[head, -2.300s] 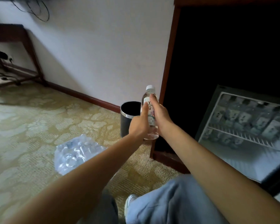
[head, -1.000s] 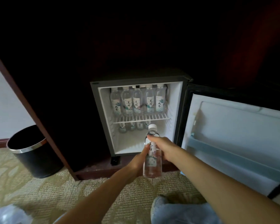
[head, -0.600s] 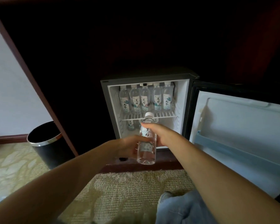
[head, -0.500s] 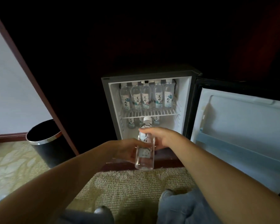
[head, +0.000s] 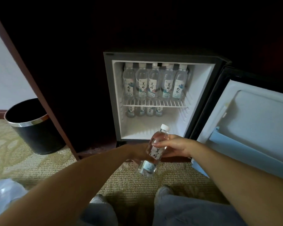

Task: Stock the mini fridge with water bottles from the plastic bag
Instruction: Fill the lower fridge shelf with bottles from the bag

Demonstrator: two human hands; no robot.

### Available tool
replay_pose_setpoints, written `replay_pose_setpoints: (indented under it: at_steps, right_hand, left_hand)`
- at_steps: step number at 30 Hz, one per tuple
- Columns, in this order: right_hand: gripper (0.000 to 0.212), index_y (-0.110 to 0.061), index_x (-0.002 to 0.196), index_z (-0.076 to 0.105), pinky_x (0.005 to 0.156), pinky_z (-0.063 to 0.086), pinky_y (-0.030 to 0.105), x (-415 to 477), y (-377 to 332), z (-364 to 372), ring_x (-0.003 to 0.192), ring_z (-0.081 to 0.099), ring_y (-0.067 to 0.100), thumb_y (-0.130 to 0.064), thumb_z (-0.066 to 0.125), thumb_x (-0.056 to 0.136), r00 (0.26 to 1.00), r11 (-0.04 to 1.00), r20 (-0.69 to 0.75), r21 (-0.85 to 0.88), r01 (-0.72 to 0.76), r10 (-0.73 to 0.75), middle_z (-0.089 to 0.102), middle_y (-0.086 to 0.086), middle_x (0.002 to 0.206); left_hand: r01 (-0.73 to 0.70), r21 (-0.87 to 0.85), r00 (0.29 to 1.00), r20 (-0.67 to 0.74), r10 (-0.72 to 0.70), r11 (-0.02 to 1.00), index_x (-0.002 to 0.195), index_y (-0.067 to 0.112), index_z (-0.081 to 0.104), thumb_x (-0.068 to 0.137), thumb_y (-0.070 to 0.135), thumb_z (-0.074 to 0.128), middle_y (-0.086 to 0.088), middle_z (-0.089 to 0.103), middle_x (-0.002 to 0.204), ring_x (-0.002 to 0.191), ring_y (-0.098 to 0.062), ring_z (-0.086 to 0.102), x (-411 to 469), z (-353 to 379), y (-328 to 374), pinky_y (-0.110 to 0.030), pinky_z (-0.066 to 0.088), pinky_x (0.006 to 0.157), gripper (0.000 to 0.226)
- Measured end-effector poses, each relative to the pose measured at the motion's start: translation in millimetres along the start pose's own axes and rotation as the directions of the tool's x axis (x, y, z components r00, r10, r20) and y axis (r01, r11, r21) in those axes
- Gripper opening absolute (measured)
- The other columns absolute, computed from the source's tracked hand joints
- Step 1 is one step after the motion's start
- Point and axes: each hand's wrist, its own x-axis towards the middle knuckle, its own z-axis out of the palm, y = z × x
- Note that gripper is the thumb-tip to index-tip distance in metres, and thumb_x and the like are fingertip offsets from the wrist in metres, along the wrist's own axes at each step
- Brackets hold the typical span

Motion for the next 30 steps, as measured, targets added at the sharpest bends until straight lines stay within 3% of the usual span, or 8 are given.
replay_pose_setpoints:
  at_steps: [4, 7, 10, 13, 17, 20, 25, 30]
  right_hand:
    - [0.063, -0.017, 0.113, 0.059, 0.070, 0.057, 0.026, 15, 17, -13, 0.096, 0.068, 0.020, -0.018, 0.087, 0.056, 0.989, 0.997, -0.130, 0.016, 0.075, -0.073, 0.070, 0.003, 0.107]
    - [0.057, -0.019, 0.113, 0.058, 0.083, 0.056, 0.031, 36, 31, -20, 0.099, 0.065, 0.018, -0.016, 0.086, 0.064, 0.963, 0.993, -0.245, -0.008, 0.116, -0.115, 0.068, -0.001, 0.108]
    - [0.053, -0.017, 0.110, 0.059, 0.090, 0.053, 0.035, 62, 36, -25, 0.100, 0.065, 0.017, -0.012, 0.086, 0.065, 0.941, 0.989, -0.307, -0.005, 0.146, -0.140, 0.069, 0.000, 0.106]
    - [0.047, -0.017, 0.104, 0.060, 0.076, 0.054, 0.024, 88, 30, -32, 0.092, 0.067, 0.011, -0.009, 0.085, 0.065, 0.908, 0.971, -0.345, -0.049, 0.234, -0.236, 0.071, -0.004, 0.096]
    - [0.050, -0.023, 0.104, 0.057, 0.071, 0.050, 0.015, 120, 18, -46, 0.094, 0.065, 0.011, -0.010, 0.085, 0.065, 0.817, 0.906, -0.393, -0.206, 0.369, -0.422, 0.068, -0.008, 0.097]
    - [0.056, -0.028, 0.106, 0.055, 0.086, 0.053, 0.030, 141, 21, -57, 0.100, 0.064, 0.014, -0.017, 0.087, 0.062, 0.761, 0.871, -0.425, -0.279, 0.405, -0.490, 0.068, -0.005, 0.103]
    - [0.058, -0.033, 0.107, 0.054, 0.086, 0.054, 0.035, 169, 30, -59, 0.099, 0.064, 0.011, -0.014, 0.087, 0.062, 0.632, 0.800, -0.490, -0.359, 0.482, -0.600, 0.067, -0.011, 0.101]
    - [0.057, -0.038, 0.112, 0.054, 0.085, 0.051, 0.023, 192, 33, -53, 0.101, 0.061, -0.001, -0.032, 0.083, 0.063, 0.517, 0.730, -0.529, -0.361, 0.581, -0.673, 0.064, -0.025, 0.105]
  left_hand:
    - [-0.141, 0.110, 0.986, -0.070, 0.149, 0.984, 0.131, 0.004, 0.045, 0.083, 0.001, 0.067, -0.015, 0.054, 0.131, 0.123, -0.028, 0.052, 34, -1, -2, -0.041, 0.043, 0.104, 0.054]
    - [-0.198, 0.210, 0.965, -0.129, 0.228, 0.958, 0.134, 0.006, 0.046, 0.083, 0.009, 0.070, -0.013, 0.057, 0.130, 0.120, -0.024, 0.055, 62, 0, -13, -0.041, 0.045, 0.102, 0.056]
    - [-0.131, 0.255, 0.963, -0.197, 0.184, 0.958, 0.139, 0.017, 0.040, 0.082, 0.023, 0.073, -0.005, 0.056, 0.133, 0.120, -0.020, 0.054, 91, -8, -27, -0.039, 0.045, 0.102, 0.066]
    - [-0.128, 0.235, 0.932, -0.303, 0.198, 0.964, 0.143, 0.026, 0.032, 0.083, 0.026, 0.072, -0.001, 0.056, 0.131, 0.116, -0.020, 0.056, 118, -24, -37, -0.035, 0.048, 0.097, 0.072]
    - [-0.226, 0.172, 0.876, -0.396, 0.277, 0.959, 0.138, 0.029, 0.030, 0.080, 0.022, 0.074, -0.002, 0.061, 0.121, 0.104, -0.020, 0.062, 157, -44, -42, -0.037, 0.052, 0.089, 0.072]
    - [-0.246, 0.210, 0.815, -0.484, 0.319, 0.946, 0.132, 0.032, 0.033, 0.082, 0.032, 0.071, 0.002, 0.064, 0.117, 0.099, -0.015, 0.061, 184, -53, -47, -0.030, 0.050, 0.082, 0.063]
    - [-0.344, 0.195, 0.743, -0.541, 0.393, 0.918, 0.125, 0.040, 0.041, 0.081, 0.037, 0.070, 0.013, 0.062, 0.119, 0.102, -0.006, 0.058, 211, -64, -53, -0.023, 0.044, 0.081, 0.053]
    - [-0.390, 0.121, 0.752, -0.531, 0.392, 0.913, 0.128, 0.052, 0.035, 0.080, 0.044, 0.068, 0.027, 0.058, 0.116, 0.107, 0.001, 0.059, 235, -80, -70, -0.021, 0.050, 0.089, 0.059]
